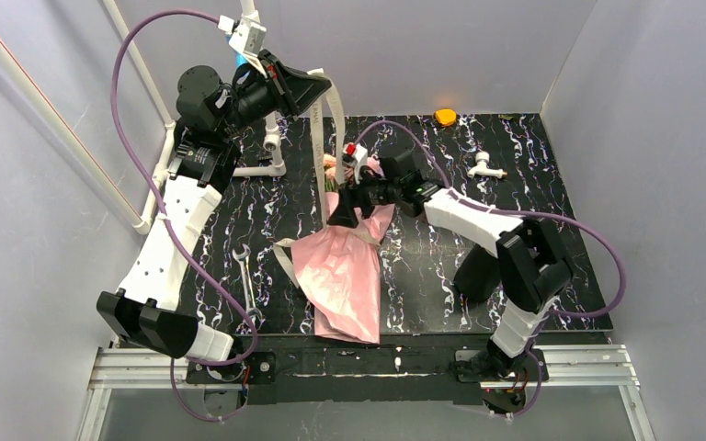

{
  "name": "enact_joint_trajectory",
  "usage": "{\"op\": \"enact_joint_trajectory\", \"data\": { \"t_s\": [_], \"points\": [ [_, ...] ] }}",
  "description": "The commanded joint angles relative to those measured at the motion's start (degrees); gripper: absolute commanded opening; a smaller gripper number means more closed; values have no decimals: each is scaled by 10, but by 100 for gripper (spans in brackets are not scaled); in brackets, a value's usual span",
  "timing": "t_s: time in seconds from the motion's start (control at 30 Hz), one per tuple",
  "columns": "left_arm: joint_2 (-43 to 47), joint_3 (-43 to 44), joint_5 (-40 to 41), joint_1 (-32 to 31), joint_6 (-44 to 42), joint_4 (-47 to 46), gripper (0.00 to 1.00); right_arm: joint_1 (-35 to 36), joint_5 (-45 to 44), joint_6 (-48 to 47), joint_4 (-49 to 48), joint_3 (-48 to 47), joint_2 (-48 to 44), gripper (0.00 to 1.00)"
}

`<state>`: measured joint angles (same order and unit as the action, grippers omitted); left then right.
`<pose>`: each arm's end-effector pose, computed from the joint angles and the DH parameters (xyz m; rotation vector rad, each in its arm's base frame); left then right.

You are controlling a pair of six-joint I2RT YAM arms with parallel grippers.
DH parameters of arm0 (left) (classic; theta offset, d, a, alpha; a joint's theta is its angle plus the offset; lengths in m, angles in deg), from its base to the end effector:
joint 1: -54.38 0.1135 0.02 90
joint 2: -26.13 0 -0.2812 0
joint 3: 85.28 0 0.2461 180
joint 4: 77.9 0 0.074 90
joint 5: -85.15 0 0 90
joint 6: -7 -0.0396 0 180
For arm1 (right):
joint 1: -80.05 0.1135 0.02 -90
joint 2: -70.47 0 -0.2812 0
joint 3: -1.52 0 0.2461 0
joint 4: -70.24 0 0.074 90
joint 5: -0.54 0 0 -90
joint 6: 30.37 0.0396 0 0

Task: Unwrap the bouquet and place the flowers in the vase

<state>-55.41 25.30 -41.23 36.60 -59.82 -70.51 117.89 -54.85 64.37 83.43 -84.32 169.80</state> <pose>0.2711 -0.1116 0.5502 0.5238 1.2265 -0.9881 0.3022 0.2632 0.2857 -0.9756 1.8800 1.0696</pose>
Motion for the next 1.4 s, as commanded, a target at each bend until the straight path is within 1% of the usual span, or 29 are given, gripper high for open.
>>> {"op": "enact_joint_trajectory", "data": {
  "t_s": [0.0,0.03,0.1,0.13,0.17,0.23,0.27,0.3,0.4,0.57,0.63,0.7,0.8,0.87,0.9,0.93,1.0,1.07,1.13,1.2,1.3,1.33,1.37],
  "points": [
    [20,22,16,4,28,11,0,21,-15,10,-97,-38,27,75],
    [21,24,21,4,27,17,0,28,-15,11,-102,-42,34,73],
    [24,27,35,5,23,30,0,38,-22,11,-111,-50,47,66],
    [25,28,40,5,22,32,0,42,-24,13,-121,-51,52,58],
    [27,28,46,6,21,33,0,43,-29,16,-127,-52,57,47],
    [30,27,59,8,12,42,0,44,-34,24,-134,-57,63,16],
    [33,26,70,9,3,51,0,44,-36,26,-133,-60,64,3],
    [37,24,84,10,-4,62,0,44,-38,28,-131,-62,60,1],
    [49,6,124,19,-25,111,0,41,-41,40,-128,-74,46,1],
    [70,-48,212,33,-68,187,1,33,-39,80,-124,-127,36,1],
    [77,-76,248,40,-90,215,6,31,-42,96,-125,-155,37,1],
    [85,-110,271,50,-109,232,14,30,-42,109,-125,-179,38,1],
    [96,-174,269,81,-114,251,21,28,-40,125,-126,-210,40,1],
    [101,-210,228,109,-108,259,27,27,-42,132,-126,-231,39,1],
    [106,-231,188,129,-103,257,32,26,-43,135,-125,-244,40,1],
    [113,-256,129,152,-99,243,37,24,-44,137,-124,-257,41,1],
    [129,-306,26,197,-95,195,46,17,-48,144,-121,-285,45,1],
    [141,-338,-41,223,-107,164,52,9,-50,148,-114,-315,51,1],
    [140,-341,-105,225,-144,164,56,3,-50,153,-108,-351,60,1],
    [138,-343,-159,225,-154,140,62,-1,-47,159,-103,-381,71,1],
    [123,-353,-202,220,-123,54,79,-2,-37,168,-98,-424,89,1],
    [116,-348,-211,212,-124,39,85,-3,-35,171,-97,-438,93,1],
    [108,-338,-208,201,-146,37,88,-2,-34,175,-96,-451,98,1]
  ]
}}
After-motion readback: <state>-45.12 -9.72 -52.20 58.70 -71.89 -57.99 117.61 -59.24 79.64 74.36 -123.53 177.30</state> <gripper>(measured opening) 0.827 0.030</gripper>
